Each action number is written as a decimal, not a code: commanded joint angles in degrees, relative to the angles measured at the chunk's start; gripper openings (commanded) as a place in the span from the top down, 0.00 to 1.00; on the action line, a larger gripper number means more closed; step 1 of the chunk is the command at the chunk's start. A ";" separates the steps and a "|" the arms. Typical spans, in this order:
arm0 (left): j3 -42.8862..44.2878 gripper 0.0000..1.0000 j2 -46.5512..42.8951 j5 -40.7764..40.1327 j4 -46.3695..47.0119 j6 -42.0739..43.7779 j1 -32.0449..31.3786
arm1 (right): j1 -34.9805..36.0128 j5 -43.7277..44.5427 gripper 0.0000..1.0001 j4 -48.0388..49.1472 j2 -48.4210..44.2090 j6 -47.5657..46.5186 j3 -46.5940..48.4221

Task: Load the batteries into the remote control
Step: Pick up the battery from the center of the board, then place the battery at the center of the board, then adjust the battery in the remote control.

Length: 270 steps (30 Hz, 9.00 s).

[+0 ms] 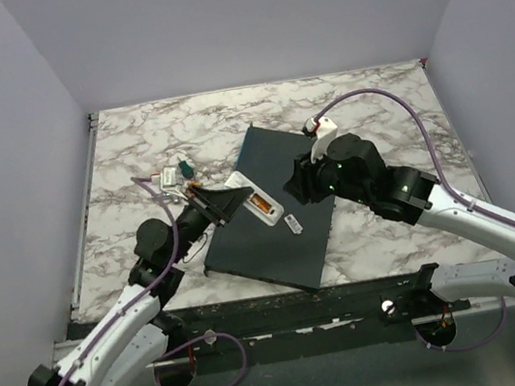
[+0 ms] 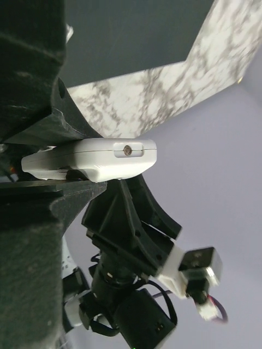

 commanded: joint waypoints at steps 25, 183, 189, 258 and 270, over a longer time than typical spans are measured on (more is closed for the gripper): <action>16.42 1.00 -37.24 -13.94 -63.29 17.27 11.12 | -4.47 -29.54 0.32 21.12 58.89 -40.32 30.82; 2.74 1.00 -25.19 23.53 5.26 7.34 11.21 | -6.11 8.70 0.99 15.49 10.83 -0.59 -17.06; 2.54 1.00 -25.49 23.04 4.62 7.44 11.21 | -6.14 12.26 0.99 18.52 17.83 0.59 -20.07; 5.65 1.00 -28.79 0.49 -25.34 12.80 11.04 | 24.48 -4.77 0.33 59.29 9.79 -50.79 -14.34; 5.31 1.00 -29.57 0.80 -25.25 12.35 11.04 | 24.54 -2.81 0.34 60.90 13.23 -52.40 -12.20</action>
